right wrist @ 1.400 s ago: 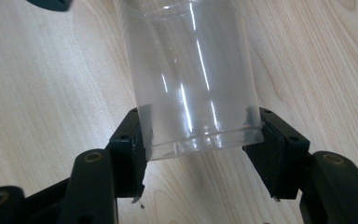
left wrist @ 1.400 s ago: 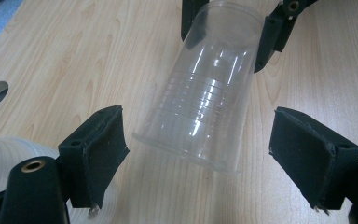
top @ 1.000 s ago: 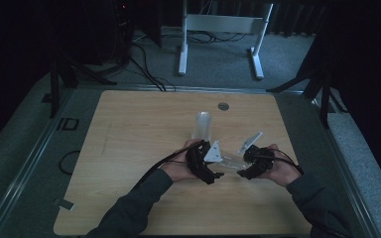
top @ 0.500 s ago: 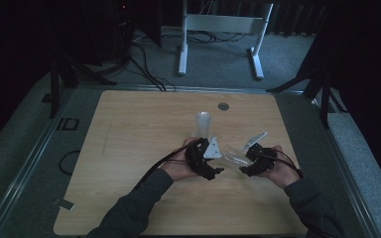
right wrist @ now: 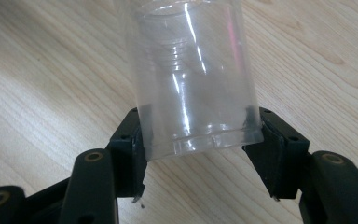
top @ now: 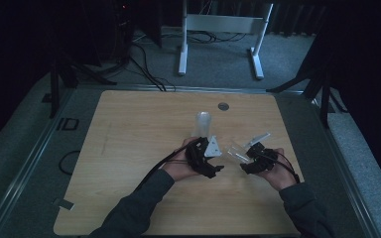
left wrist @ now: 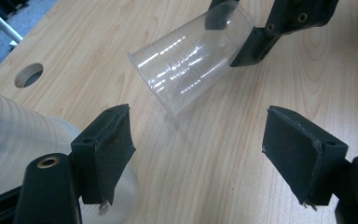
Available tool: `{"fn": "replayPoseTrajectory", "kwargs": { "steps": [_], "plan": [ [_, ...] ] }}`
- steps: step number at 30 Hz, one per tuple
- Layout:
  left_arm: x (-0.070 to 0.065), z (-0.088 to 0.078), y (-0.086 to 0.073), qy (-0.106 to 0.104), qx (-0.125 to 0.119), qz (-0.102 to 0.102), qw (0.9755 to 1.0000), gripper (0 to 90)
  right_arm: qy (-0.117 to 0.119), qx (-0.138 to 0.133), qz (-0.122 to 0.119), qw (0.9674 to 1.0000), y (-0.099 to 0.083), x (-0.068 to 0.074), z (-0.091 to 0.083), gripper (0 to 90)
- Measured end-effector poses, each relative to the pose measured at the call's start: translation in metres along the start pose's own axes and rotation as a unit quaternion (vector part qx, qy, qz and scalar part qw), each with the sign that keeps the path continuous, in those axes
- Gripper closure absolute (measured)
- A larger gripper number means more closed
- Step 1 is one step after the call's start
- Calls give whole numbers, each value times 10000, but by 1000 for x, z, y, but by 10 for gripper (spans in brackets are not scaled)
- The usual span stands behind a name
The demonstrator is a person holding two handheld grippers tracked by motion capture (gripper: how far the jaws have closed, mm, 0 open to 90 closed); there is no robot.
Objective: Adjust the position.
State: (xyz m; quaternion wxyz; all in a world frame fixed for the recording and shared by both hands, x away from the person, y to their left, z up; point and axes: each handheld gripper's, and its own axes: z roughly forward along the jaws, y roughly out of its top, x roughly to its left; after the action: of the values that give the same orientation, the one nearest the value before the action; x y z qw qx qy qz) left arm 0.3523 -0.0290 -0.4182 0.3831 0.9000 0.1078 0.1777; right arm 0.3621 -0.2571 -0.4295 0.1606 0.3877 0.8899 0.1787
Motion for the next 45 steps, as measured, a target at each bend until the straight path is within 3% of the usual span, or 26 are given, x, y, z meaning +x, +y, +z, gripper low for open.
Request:
{"fn": "replayPoseTrajectory", "kwargs": {
  "steps": [8, 18, 22, 29, 35, 45],
  "plan": [
    [-1, 3, 1, 63, -28, -96, 9999, 239, -171, -126, 291, 9994, -7, 0, 1, 425],
    [-1, 4, 3, 92, -60, -154, 9998, 239, -377, -263, 743, 9962, -15, 1, 12, 425],
    [-1, 5, 3, 111, -83, -186, 9997, 239, -442, -437, 928, 9937, -16, 3, 14, 425],
    [0, 5, 2, 113, -121, -268, 9995, 239, -617, -733, 1210, 9880, -17, 6, 17, 425],
    [1, 6, 1, 88, -164, -374, 9991, 240, -807, -1050, 1444, 9806, -18, 7, 17, 425],
    [3, 5, 2, 62, -252, -469, 9986, 241, -1057, -1558, 1576, 9694, -19, 14, 15, 426]
  ]
}}
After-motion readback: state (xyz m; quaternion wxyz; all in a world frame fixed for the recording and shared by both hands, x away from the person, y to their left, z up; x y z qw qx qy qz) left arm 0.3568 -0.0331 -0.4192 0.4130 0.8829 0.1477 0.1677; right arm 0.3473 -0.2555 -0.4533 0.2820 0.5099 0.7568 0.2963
